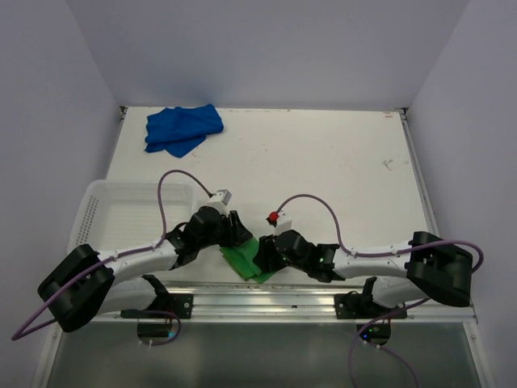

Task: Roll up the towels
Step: Roll the towel

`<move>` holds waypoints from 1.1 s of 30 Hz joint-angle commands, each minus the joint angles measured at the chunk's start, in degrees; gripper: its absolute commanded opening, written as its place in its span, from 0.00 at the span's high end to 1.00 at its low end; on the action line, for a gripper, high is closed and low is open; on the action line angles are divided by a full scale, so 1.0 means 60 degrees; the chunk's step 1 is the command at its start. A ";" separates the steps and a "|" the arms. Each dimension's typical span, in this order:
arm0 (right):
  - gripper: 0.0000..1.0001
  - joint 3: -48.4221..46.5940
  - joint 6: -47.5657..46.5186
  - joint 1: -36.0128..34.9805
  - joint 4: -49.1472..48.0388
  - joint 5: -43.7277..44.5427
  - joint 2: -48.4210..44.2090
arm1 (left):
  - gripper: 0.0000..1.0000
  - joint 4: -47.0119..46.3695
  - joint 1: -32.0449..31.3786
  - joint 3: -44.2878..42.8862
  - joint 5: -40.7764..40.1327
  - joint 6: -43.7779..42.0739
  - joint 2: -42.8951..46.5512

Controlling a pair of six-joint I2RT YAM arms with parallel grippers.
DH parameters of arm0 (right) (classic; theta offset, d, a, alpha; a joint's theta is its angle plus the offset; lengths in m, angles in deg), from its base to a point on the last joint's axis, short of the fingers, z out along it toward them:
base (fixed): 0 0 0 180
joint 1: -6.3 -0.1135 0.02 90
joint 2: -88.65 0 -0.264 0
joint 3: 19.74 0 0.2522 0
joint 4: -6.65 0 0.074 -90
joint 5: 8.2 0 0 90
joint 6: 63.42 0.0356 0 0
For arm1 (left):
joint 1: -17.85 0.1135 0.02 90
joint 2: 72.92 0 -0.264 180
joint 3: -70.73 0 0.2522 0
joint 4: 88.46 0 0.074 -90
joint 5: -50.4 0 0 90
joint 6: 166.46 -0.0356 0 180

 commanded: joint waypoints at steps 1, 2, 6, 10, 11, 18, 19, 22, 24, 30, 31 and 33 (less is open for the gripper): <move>0.46 0.0222 0.0025 0.0008 -0.0560 -0.0664 0.0310 | 0.52 0.1407 -0.0037 0.0452 -0.0453 -0.0027 -0.0117; 0.50 0.0237 -0.0018 0.0008 -0.0575 -0.0737 0.0325 | 0.52 0.1422 -0.0037 0.0452 -0.0482 -0.0027 -0.0103; 0.67 0.0149 -0.0413 -0.0022 -0.0342 -0.0578 0.0267 | 0.52 0.1567 -0.0051 0.0277 -0.0497 -0.0027 -0.0044; 0.82 -0.0143 -0.0896 -0.0109 0.0243 -0.0065 0.0077 | 0.51 0.1817 -0.0037 -0.0279 -0.0906 -0.0202 -0.0073; 0.84 -0.0173 -0.0970 -0.0139 0.0288 0.0038 0.0091 | 0.50 0.1933 -0.0037 -0.0396 -0.0951 -0.0246 -0.0073; 0.95 -0.0729 -0.1542 -0.0928 0.1327 0.2436 0.0193 | 0.46 0.2841 -0.0022 -0.1596 -0.1332 -0.0686 -0.0234; 0.95 -0.0947 -0.1644 -0.1234 0.1662 0.2833 0.0251 | 0.45 0.2930 -0.0022 -0.1685 -0.1390 -0.0773 -0.0234; 0.96 -0.1519 -0.1645 -0.1821 0.2484 0.4503 0.0675 | 0.44 0.3135 -0.0008 -0.1964 -0.1362 -0.0833 -0.0234; 0.95 -0.1943 -0.1601 -0.2071 0.2836 0.5471 0.1143 | 0.44 0.3355 -0.0007 -0.2154 -0.1318 -0.0848 -0.0191; 0.94 -0.2924 -0.1542 -0.3023 0.3759 0.7358 0.2301 | 0.43 0.3809 -0.0008 -0.2389 -0.1215 -0.0804 0.0540; 0.94 -0.3043 -0.1600 -0.3315 0.3964 0.7537 0.2622 | 0.43 0.3867 -0.0007 -0.2418 -0.1229 -0.0789 0.0658; 0.94 -0.3422 -0.1747 -0.3594 0.4155 0.7874 0.2975 | 0.43 0.4028 -0.0022 -0.2521 -0.1215 -0.0774 0.0936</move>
